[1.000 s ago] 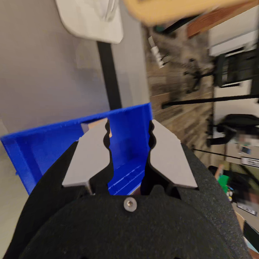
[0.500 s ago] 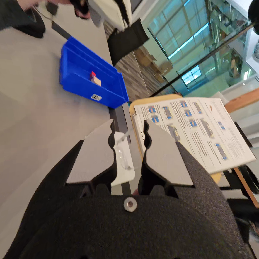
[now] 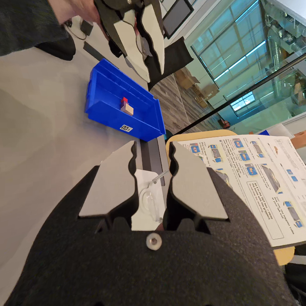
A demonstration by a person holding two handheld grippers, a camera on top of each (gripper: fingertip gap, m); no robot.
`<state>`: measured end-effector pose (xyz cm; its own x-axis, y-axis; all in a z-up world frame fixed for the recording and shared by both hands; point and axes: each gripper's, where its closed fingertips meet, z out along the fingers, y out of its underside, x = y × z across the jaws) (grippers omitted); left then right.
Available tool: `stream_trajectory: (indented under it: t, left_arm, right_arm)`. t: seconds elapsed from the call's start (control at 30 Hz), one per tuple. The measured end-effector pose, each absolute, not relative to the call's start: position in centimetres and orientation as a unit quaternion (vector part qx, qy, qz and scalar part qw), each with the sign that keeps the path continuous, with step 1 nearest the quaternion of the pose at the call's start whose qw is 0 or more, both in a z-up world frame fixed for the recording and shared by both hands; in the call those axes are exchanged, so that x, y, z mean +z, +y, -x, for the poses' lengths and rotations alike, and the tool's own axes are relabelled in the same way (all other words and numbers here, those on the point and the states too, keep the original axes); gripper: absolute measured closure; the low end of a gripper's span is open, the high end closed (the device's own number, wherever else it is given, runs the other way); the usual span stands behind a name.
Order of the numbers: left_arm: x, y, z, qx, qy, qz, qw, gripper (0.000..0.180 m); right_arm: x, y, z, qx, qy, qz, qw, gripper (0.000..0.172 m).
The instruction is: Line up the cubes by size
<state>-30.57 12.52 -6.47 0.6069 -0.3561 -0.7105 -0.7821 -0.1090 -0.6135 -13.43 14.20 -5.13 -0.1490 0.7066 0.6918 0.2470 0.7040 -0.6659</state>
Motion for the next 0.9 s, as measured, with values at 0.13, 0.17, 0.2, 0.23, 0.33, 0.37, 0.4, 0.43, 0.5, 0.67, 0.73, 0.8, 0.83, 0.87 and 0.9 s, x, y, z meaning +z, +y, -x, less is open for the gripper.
stream_trajectory:
  t: [0.13,0.17,0.2,0.23,0.33,0.37,0.4,0.43,0.5,0.67,0.73,0.8,0.83,0.87,0.9]
  left_arm:
    - [-12.5,14.0,36.2,0.194,0.421,0.792,0.397,0.14]
    - [-14.1,14.0,37.8,0.203,0.432,0.805,0.352,0.138]
    - [-15.5,14.0,39.0,0.209,0.445,0.813,0.314,0.137]
    - [-16.6,13.9,39.7,0.202,0.457,0.819,0.282,0.136]
    - [-19.7,14.1,42.3,0.188,0.472,0.836,0.208,0.126]
    - [-20.7,14.2,43.3,0.187,0.474,0.84,0.187,0.124]
    - [-21.5,14.4,44.2,0.186,0.474,0.843,0.172,0.124]
    - [-22.4,14.5,45.0,0.182,0.473,0.847,0.159,0.123]
    - [-24.0,14.8,46.4,0.179,0.475,0.85,0.139,0.122]
    - [-27.1,15.5,48.6,0.174,0.485,0.852,0.093,0.122]
    - [-28.1,15.7,49.5,0.178,0.489,0.851,0.07,0.121]
    - [-28.9,15.8,49.9,0.17,0.491,0.853,0.052,0.12]
    - [-29.3,15.9,50.0,0.168,0.491,0.854,0.048,0.121]
    - [-29.5,16.0,50.1,0.167,0.491,0.854,0.043,0.121]
    - [-29.9,16.0,50.2,0.165,0.492,0.854,0.038,0.121]
  right_arm:
    - [-5.1,15.9,12.3,0.196,-0.724,0.344,0.564,0.135]
    - [-5.2,16.1,12.1,0.198,-0.724,0.347,0.562,0.135]
    - [-5.3,16.3,12.0,0.198,-0.726,0.347,0.56,0.135]
    - [-5.6,16.3,12.0,0.194,-0.729,0.346,0.558,0.135]
    - [-6.3,16.2,12.1,0.182,-0.741,0.342,0.548,0.135]
    - [-6.5,16.1,12.3,0.178,-0.744,0.341,0.546,0.135]
    - [-6.6,16.0,12.4,0.177,-0.747,0.339,0.544,0.135]
    - [-6.7,15.8,12.5,0.178,-0.75,0.336,0.541,0.135]
    - [-6.9,15.6,12.7,0.18,-0.754,0.334,0.537,0.135]
    - [-7.4,15.6,13.1,0.181,-0.759,0.331,0.531,0.135]
    - [-7.8,15.5,13.3,0.18,-0.763,0.33,0.526,0.135]
    - [-8.2,15.5,13.5,0.176,-0.768,0.329,0.521,0.135]
    - [-8.4,15.4,13.6,0.175,-0.77,0.327,0.518,0.135]
    - [-8.6,15.4,13.7,0.175,-0.772,0.326,0.516,0.135]
    - [-8.7,15.4,13.7,0.175,-0.774,0.327,0.514,0.135]
